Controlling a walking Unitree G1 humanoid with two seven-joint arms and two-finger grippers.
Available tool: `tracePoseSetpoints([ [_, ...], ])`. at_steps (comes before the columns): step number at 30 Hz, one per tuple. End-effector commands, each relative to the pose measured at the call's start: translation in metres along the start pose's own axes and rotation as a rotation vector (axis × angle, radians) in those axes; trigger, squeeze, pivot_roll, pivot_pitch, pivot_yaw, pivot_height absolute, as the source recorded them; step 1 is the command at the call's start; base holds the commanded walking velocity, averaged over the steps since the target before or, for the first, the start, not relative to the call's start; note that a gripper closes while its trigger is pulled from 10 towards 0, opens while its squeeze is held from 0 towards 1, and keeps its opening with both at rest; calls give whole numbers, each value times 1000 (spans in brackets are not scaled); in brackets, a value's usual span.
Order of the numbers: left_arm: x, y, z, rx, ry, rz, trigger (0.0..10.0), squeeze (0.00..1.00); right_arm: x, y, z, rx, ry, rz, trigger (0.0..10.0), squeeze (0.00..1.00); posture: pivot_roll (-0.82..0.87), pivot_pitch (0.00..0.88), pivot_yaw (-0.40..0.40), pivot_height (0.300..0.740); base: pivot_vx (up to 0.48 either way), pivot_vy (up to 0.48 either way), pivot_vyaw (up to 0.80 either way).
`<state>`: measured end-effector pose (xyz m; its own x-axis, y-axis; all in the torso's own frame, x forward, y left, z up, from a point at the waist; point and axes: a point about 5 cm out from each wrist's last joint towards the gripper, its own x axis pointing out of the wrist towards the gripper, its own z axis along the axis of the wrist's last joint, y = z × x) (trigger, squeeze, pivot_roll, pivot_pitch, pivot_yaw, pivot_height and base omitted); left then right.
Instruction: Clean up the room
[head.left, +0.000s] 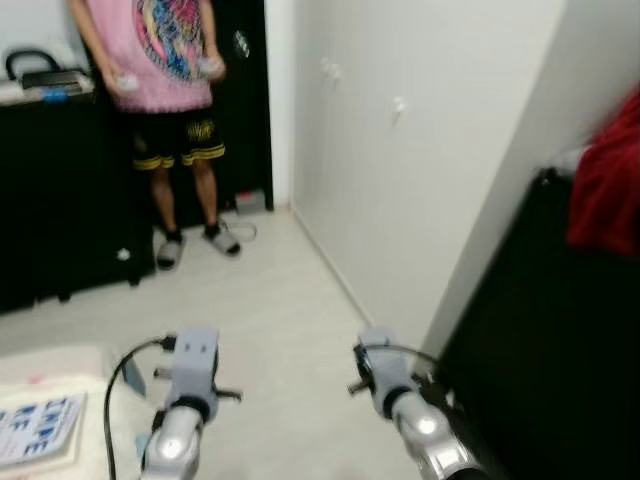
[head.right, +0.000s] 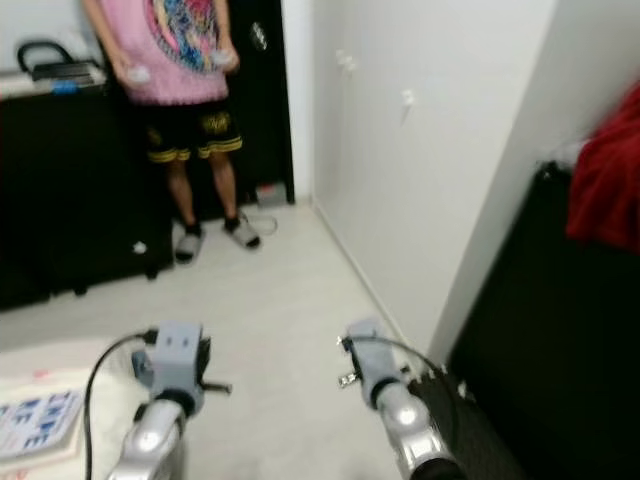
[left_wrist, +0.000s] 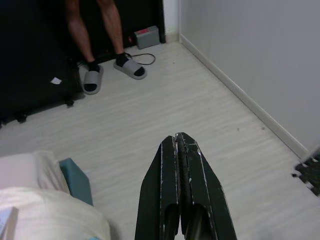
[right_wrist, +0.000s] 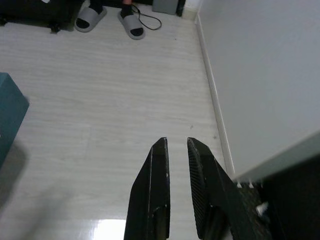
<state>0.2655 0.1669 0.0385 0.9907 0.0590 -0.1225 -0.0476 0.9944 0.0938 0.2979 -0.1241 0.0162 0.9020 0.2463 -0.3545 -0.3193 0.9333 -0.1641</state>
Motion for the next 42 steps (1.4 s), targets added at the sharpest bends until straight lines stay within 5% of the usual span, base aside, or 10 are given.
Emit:
tracePoseSetpoints([
  [1, -1, 6, -3, 6, 15, 14, 10000, 0, -1, 6, -4, 15, 15, 12, 10000, 0, 43, 18, -37, 740, 345, 0, 0],
  [42, 0, 5, -3, 23, 25, 20, 10000, 0, 1, 8, -1, 20, 8, 23, 10000, 0, 53, 0, -40, 740, 33, 0, 0],
])
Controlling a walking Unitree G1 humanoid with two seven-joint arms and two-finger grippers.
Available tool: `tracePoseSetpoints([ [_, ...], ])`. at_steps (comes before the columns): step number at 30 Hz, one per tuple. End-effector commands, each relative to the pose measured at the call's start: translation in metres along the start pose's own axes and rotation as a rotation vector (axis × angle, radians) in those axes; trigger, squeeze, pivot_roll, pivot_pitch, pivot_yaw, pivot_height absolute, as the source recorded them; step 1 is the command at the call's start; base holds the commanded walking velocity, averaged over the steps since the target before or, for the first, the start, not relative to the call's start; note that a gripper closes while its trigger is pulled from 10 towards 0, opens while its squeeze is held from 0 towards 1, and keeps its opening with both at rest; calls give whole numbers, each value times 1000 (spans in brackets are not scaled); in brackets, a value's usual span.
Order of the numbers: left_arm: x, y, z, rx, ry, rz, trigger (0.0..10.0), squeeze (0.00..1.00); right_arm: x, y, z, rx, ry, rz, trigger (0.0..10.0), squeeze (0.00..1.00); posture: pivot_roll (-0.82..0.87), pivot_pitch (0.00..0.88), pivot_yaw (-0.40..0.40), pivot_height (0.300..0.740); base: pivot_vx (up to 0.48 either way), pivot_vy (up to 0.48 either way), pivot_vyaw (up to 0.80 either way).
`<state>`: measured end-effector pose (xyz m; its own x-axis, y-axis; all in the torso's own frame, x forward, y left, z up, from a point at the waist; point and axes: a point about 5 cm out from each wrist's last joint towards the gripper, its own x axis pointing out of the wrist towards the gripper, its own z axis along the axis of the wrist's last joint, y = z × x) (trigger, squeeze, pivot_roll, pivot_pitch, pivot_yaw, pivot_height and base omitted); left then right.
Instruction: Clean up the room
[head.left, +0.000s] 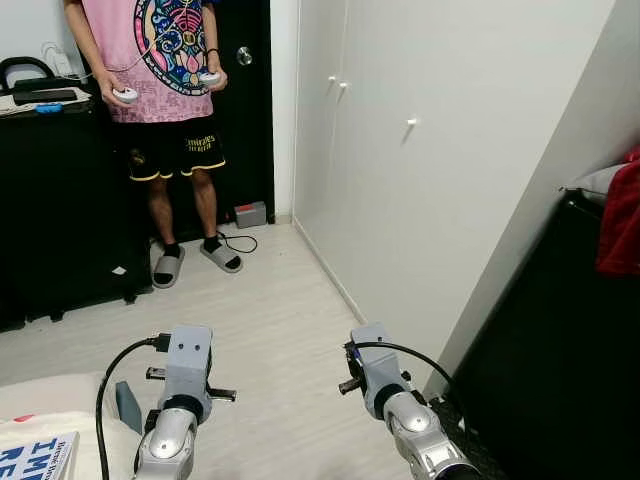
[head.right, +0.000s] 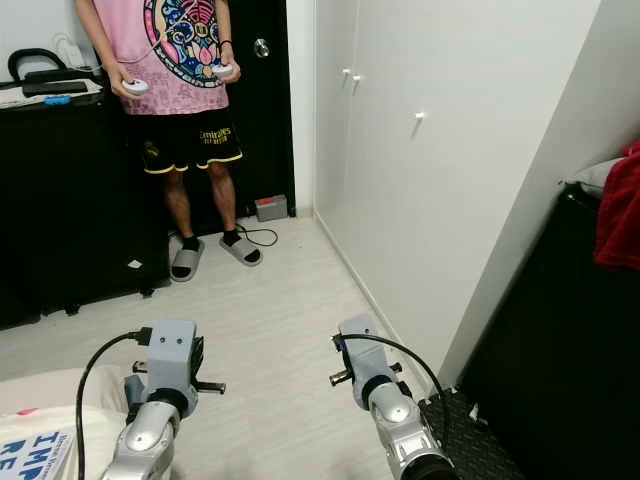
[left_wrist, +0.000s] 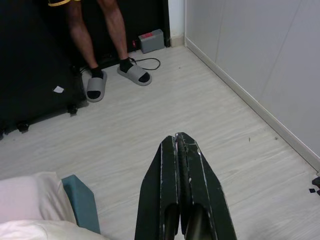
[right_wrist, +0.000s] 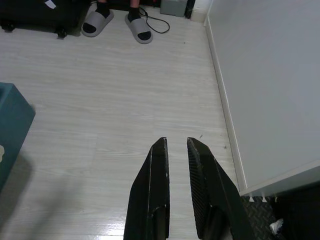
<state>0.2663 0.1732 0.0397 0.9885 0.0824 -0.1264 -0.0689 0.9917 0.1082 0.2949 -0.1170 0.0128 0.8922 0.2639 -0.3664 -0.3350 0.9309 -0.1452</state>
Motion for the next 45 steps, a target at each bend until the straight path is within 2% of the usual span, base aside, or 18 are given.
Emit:
tracePoseSetpoints([
  [1, -1, -1, -4, 11, 18, -3, 10000, 0, 0, 0, 1, 7, -2, 1, 10000, 0, 53, 0, -40, 740, 0, 0, 0],
  [6, -1, 0, -4, 13, 18, -1, 10000, 0, 1, 0, 1, 8, -2, 3, 10000, 0, 54, 0, -40, 740, 0, 0, 0],
  [45, -3, -2, -8, 13, 37, 9, 10000, 0, 2, -1, 0, 18, 26, -7, 10000, 0, 49, 4, -42, 740, 0, 0, -800],
])
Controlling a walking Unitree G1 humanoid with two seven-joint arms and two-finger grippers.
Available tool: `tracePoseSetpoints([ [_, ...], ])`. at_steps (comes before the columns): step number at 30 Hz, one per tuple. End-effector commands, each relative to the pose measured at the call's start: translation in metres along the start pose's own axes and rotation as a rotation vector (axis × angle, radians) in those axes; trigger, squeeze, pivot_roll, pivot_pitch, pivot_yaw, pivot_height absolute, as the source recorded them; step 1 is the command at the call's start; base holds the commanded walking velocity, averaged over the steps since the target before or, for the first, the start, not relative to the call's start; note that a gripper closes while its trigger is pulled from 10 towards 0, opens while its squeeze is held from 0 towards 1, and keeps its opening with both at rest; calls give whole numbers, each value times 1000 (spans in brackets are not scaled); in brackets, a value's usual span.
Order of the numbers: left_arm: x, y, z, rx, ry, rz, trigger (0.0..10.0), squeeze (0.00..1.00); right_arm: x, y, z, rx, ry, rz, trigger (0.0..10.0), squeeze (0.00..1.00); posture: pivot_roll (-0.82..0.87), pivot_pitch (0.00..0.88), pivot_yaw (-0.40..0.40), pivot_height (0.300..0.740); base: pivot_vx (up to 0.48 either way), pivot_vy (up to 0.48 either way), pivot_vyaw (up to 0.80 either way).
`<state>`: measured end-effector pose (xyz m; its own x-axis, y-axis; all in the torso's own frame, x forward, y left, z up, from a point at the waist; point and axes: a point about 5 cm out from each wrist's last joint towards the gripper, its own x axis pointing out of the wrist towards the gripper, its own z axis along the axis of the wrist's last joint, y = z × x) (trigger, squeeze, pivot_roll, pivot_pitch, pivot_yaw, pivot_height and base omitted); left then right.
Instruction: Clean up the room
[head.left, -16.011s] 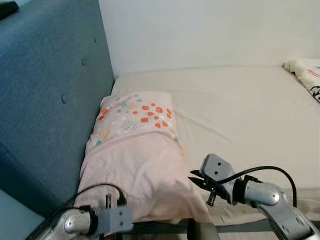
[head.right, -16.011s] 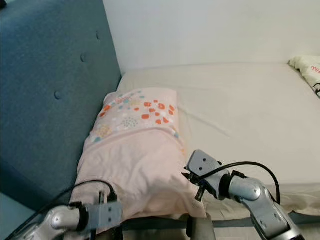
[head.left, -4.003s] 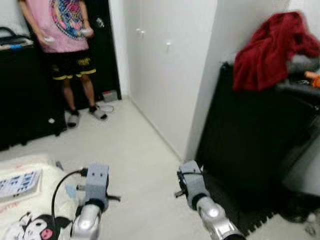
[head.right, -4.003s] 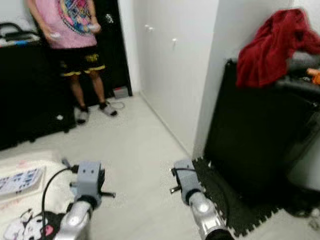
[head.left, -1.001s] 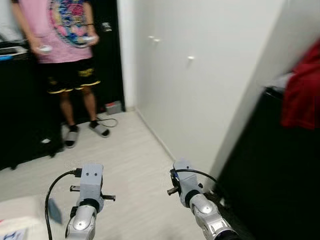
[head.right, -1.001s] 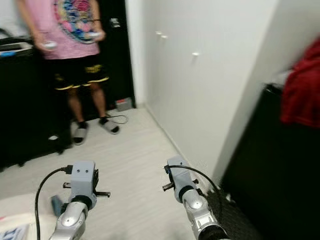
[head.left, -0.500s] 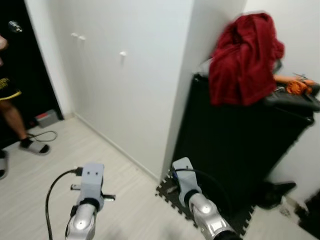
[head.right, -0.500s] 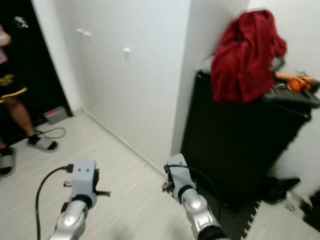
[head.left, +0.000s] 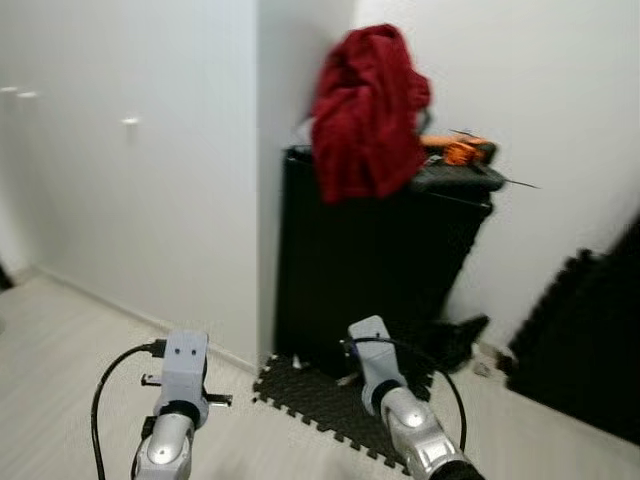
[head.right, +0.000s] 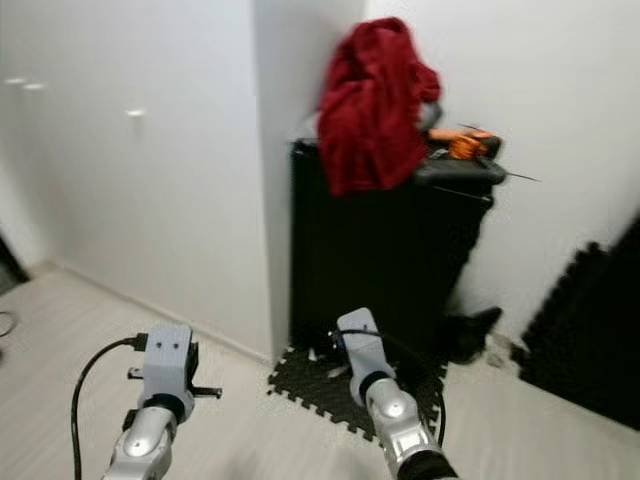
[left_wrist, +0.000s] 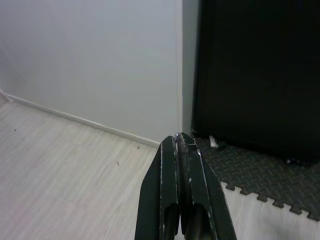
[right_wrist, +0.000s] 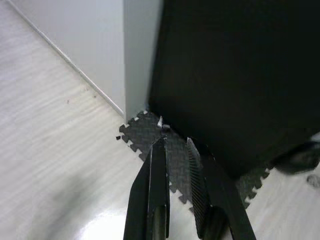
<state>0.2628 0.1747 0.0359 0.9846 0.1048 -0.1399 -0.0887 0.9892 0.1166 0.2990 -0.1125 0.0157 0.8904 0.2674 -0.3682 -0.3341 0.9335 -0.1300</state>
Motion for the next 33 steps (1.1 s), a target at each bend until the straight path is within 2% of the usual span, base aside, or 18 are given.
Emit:
tracePoseSetpoints([
  [1, -1, -4, -4, 8, 21, -14, 10000, 0, -2, -4, -5, 0, 25, -12, 10000, 0, 49, 6, -40, 740, 0, 0, -800],
  [13, -1, -5, -5, 10, 25, -20, 10000, 0, -3, -5, -8, -8, 37, -18, 10000, 0, 48, 6, -37, 740, 0, 0, -800],
  [17, -1, -5, -5, 7, 27, -24, 10000, 0, -3, -7, -10, -39, 61, -33, 10000, 0, 48, 7, -35, 740, 0, 0, -800],
  [26, -1, -6, -4, 10, 27, -28, 10000, 0, -3, -8, -13, 20, 83, -45, 10000, 0, 49, 9, -32, 740, 0, 0, -800],
  [33, -2, -7, -5, 16, 28, -33, 10000, 0, -3, -6, -13, 23, 82, -42, 10000, 0, 51, 7, -30, 740, 0, 0, -800],
])
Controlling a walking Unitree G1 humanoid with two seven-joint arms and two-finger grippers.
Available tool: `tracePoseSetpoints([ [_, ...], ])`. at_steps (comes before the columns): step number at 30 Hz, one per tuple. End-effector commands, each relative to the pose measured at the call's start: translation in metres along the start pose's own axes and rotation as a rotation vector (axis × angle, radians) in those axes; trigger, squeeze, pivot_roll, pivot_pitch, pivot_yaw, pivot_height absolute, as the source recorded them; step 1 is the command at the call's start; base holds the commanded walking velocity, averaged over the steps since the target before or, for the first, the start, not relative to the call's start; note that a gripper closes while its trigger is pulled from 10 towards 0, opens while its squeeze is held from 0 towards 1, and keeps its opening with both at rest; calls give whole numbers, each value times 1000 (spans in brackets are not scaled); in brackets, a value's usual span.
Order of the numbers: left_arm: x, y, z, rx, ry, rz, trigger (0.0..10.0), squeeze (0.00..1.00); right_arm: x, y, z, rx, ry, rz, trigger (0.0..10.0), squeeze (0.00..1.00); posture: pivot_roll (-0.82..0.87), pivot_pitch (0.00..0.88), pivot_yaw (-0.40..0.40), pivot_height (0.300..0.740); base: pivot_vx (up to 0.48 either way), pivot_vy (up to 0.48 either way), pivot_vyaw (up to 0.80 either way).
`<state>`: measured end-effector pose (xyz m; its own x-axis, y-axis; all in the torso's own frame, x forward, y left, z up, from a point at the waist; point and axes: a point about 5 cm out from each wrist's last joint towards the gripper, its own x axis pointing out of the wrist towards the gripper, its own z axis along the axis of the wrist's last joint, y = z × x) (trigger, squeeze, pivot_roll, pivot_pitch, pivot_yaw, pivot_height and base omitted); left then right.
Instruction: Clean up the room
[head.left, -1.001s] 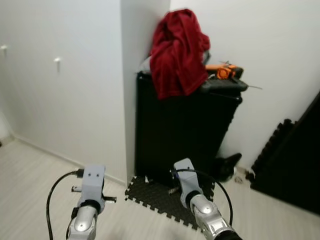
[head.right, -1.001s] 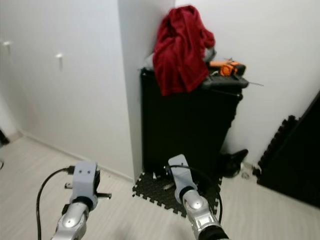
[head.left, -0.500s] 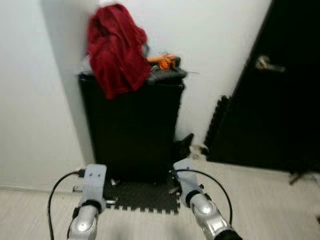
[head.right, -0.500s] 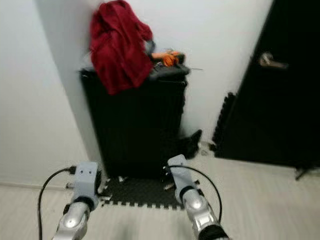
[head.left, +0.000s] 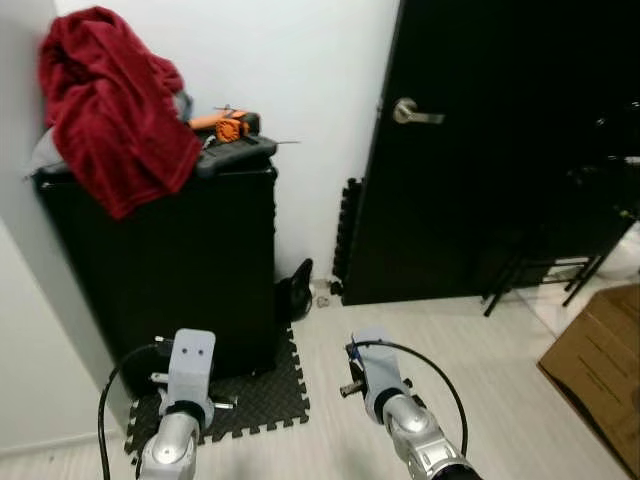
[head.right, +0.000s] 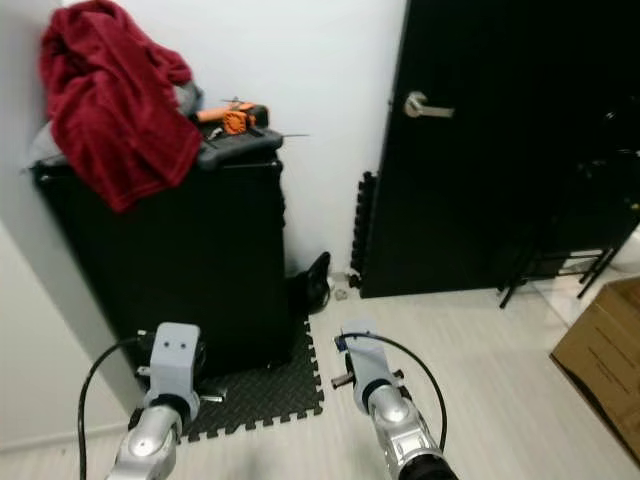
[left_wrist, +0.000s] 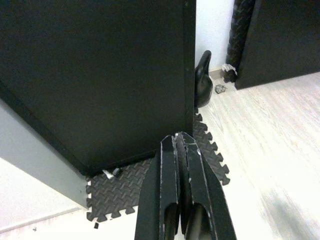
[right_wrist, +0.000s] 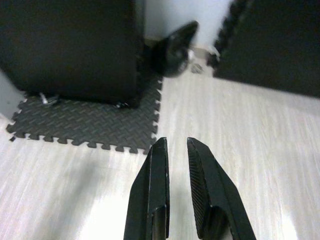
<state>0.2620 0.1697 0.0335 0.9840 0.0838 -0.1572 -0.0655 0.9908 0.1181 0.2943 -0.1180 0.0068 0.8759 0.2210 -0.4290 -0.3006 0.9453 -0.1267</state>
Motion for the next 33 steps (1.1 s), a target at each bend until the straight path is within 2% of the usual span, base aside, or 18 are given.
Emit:
tracePoseSetpoints([
  [1, -1, -1, -3, 11, 13, -10, 10000, 0, -1, -3, -2, 4, 13, -10, 10000, 0, 51, 7, -30, 740, 0, 0, -800],
  [33, -2, 2, -3, 21, 18, -16, 10000, 0, -1, 1, -5, -6, 35, 7, 10000, 0, 57, 0, -33, 740, 0, 0, -800],
])
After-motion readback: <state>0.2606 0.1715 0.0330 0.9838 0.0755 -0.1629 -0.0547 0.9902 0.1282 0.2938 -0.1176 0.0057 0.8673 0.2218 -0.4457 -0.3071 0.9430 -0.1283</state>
